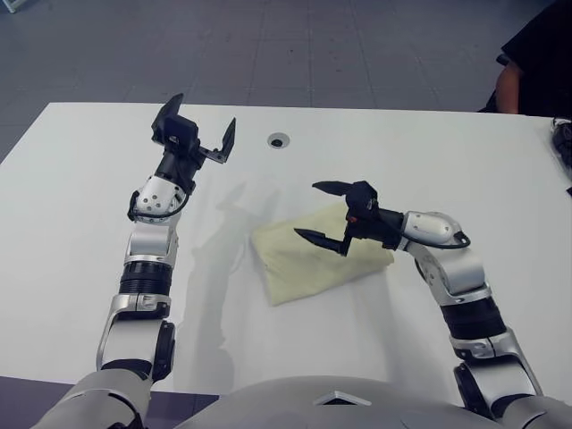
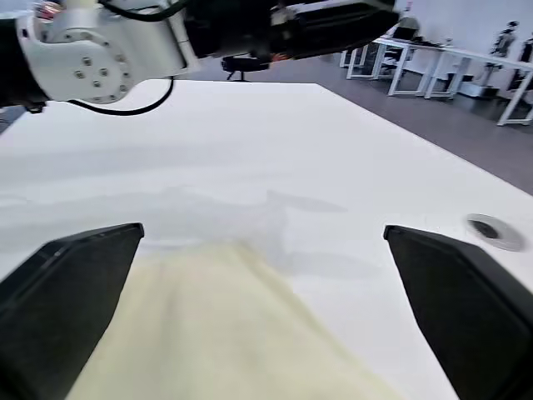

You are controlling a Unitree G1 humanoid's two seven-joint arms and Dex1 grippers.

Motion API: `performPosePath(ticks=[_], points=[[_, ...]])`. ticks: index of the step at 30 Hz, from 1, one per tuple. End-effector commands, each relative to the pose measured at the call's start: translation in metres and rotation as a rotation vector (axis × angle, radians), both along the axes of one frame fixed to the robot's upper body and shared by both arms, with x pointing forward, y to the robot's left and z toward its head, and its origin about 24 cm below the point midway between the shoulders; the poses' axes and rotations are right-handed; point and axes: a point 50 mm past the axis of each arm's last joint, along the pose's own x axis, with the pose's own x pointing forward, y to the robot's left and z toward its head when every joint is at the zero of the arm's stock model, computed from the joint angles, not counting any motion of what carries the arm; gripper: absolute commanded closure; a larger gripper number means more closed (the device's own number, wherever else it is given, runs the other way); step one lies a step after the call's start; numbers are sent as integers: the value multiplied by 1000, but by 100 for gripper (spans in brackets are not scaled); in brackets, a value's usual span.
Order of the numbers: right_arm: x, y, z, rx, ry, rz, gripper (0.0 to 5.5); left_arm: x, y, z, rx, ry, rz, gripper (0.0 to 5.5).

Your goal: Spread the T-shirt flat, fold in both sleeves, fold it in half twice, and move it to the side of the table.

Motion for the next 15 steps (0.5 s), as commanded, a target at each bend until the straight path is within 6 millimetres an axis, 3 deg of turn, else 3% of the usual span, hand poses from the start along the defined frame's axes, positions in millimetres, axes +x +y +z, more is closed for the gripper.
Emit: performPosePath(ticks=[1, 7, 15], points=[[2, 6, -31, -25, 89, 90, 13, -2, -5, 3, -3, 0, -25, 10], [-7, -8, -94, -307, 163, 144, 13, -2, -9, 6, -8, -1, -44, 10], [-12, -51, -127, -430, 291, 29, 13, -6, -12, 5, 9, -2, -52, 10]])
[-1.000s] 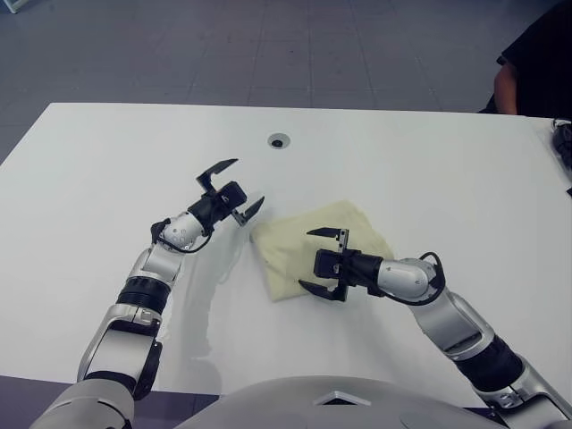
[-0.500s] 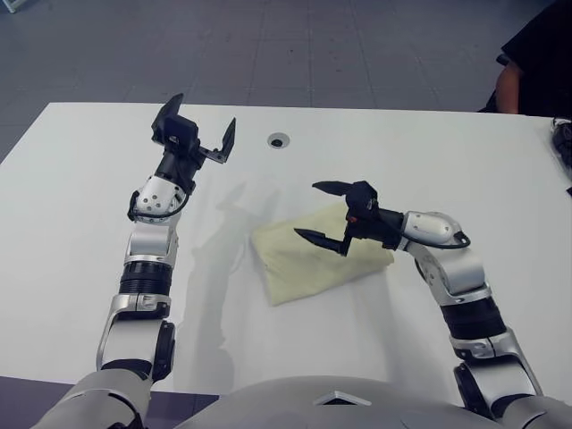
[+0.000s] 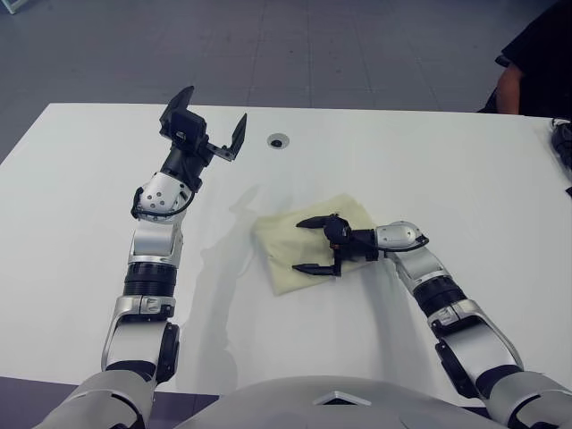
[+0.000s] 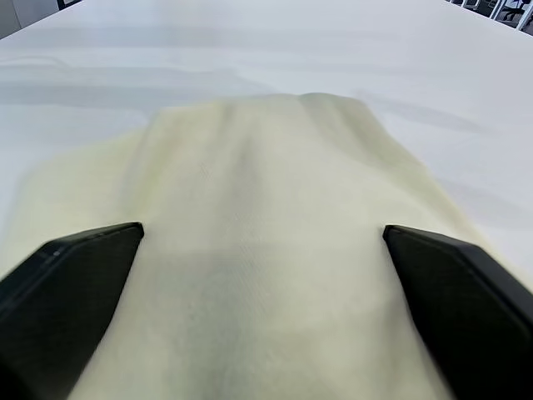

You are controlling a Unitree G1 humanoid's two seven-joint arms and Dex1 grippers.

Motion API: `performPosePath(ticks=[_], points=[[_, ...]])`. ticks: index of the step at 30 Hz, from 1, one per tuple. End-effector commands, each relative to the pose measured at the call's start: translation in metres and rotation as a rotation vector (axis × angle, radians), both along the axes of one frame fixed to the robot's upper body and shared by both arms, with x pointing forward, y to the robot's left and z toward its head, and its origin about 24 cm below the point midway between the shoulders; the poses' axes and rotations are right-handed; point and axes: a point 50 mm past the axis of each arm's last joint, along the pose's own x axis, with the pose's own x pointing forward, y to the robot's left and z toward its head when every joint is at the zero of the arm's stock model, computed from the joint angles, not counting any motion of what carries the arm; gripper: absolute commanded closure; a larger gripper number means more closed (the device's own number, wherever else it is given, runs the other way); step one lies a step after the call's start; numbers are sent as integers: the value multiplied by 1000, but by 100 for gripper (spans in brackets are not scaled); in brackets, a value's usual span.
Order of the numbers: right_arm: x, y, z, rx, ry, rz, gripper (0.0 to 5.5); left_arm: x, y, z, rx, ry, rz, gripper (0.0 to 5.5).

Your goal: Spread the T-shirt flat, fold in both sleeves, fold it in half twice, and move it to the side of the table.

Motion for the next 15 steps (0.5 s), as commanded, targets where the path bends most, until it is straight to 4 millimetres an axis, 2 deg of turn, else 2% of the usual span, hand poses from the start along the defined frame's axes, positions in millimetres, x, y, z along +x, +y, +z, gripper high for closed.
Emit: performPosePath(ticks=[1, 3, 7, 12, 15], points=[[-32, -54, -61, -245, 251, -162, 13, -3, -4, -3, 6, 11, -12, 10], [-33, -69, -65, -235, 273, -285, 13, -3, -4, -3, 7, 10, -11, 10], [-38, -103, -78, -130, 352, -716, 13, -6, -3, -2, 10, 6, -7, 10], [-74, -145, -109, -136, 375, -1400, 13, -10, 7, -4, 20, 15, 7, 10], [-93, -159, -118, -205, 310, -1690, 13, -13, 16, -6, 28, 25, 27, 10]])
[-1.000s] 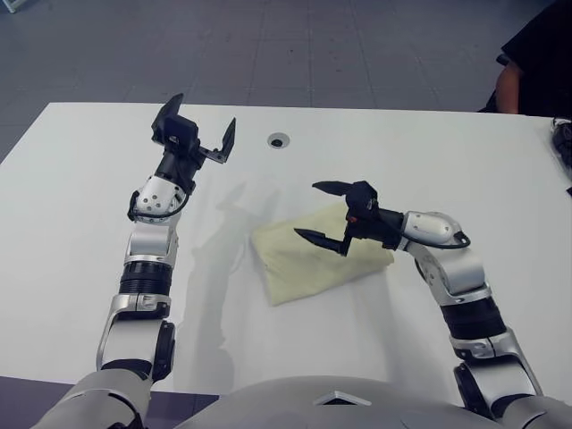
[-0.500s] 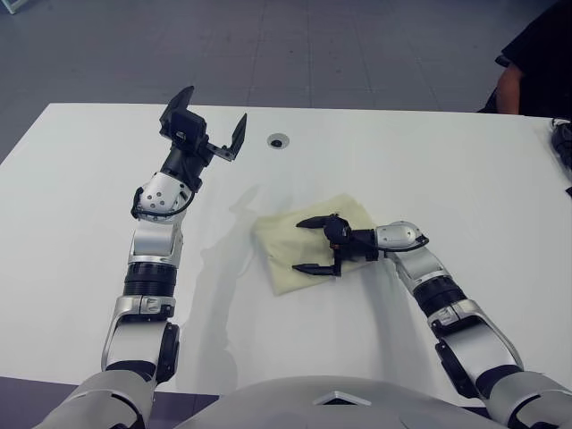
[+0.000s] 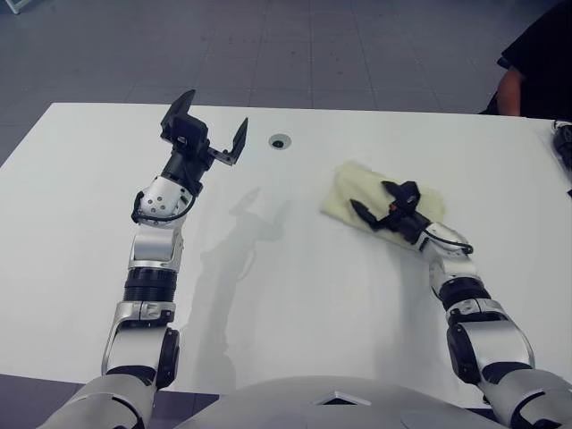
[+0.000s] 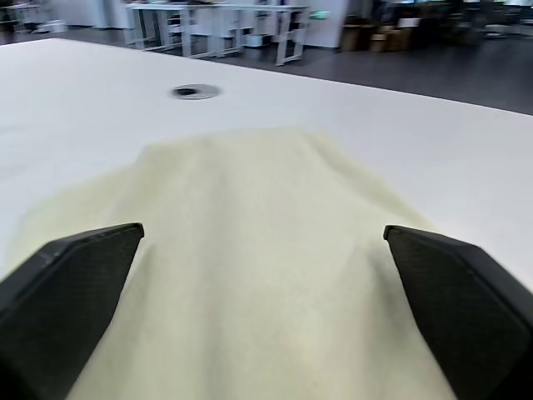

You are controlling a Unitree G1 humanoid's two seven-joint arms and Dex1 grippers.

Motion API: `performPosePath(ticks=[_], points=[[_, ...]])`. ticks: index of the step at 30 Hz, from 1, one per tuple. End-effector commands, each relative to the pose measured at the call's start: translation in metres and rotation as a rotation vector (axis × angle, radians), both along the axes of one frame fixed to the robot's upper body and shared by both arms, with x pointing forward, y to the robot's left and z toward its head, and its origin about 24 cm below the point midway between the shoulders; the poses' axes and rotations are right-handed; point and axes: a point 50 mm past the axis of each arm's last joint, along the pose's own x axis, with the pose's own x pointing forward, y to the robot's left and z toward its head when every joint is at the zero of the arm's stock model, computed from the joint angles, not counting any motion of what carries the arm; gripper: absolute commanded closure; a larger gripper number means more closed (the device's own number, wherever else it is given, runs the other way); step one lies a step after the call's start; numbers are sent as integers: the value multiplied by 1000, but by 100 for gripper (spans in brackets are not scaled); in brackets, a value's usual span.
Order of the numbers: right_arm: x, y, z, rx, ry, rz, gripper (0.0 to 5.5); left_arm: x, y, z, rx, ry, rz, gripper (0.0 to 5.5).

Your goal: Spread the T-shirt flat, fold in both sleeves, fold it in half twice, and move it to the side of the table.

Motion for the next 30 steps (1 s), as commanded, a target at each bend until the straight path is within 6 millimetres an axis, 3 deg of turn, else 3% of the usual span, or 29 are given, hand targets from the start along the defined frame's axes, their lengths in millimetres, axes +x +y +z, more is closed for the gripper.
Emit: performPosePath(ticks=[1, 6, 10, 20, 25, 30], points=[[-119, -44, -109, -99, 498, -598, 13, -8, 18, -5, 23, 26, 34, 10], [-106, -44, -104, -50, 474, -805, 13, -13, 32, -7, 37, 35, 66, 10], [-96, -31, -103, -71, 463, -859, 13, -16, 40, -9, 50, 50, 75, 10], [-81, -23, -92, -108, 386, -910, 13, -17, 45, -11, 70, 74, 58, 10], [-53, -29, -60, -173, 177, -826, 13, -17, 41, -11, 65, 70, 49, 10], [-22, -46, 4, -221, -117, -714, 13, -16, 39, -7, 48, 47, 53, 10]])
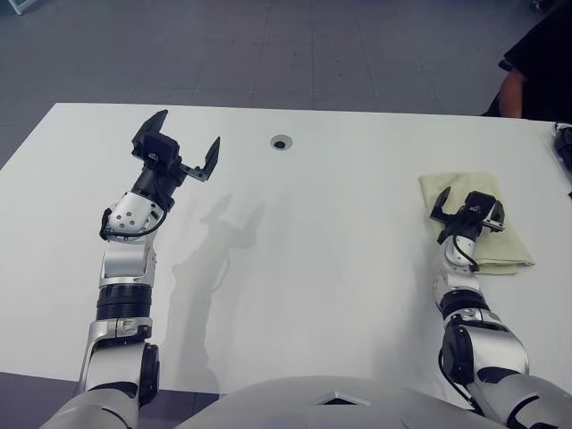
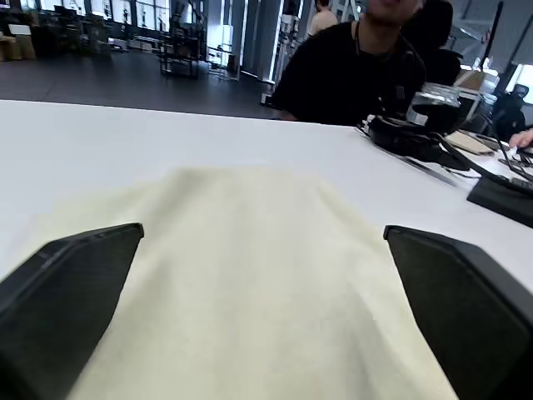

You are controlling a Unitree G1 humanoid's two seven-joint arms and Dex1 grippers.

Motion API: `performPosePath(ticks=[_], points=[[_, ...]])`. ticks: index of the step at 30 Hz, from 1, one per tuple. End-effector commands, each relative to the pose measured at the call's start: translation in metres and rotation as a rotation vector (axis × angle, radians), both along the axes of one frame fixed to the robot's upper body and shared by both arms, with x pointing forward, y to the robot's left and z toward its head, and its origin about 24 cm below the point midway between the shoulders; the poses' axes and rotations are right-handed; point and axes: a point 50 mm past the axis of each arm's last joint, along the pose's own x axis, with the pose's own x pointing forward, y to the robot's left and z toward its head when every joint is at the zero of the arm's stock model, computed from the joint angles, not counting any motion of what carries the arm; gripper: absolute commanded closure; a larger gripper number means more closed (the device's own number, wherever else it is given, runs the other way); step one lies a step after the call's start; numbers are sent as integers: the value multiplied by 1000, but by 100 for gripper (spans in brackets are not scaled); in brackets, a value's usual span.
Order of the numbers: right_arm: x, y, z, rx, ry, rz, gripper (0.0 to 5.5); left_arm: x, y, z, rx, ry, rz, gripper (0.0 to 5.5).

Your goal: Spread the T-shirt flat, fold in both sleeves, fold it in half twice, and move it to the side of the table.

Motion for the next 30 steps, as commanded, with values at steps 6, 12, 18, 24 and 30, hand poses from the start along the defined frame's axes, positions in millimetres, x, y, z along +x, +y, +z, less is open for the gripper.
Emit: performPosePath(ticks=[6, 12, 18, 24, 30], points=[[13, -11, 87, -108, -221, 149, 13, 1, -2, 11, -44, -55, 19, 10], [26, -1, 135, -90, -244, 231, 13, -5, -14, 25, -101, -122, 55, 10], [30, 40, 176, 93, -273, 341, 13, -16, -33, 47, -228, -168, 168, 10], [-6, 88, 165, 222, -331, 409, 13, -40, -70, 42, -284, -119, 262, 10], [-27, 101, 145, 128, -446, 420, 13, -56, -96, 26, -305, -139, 175, 10]])
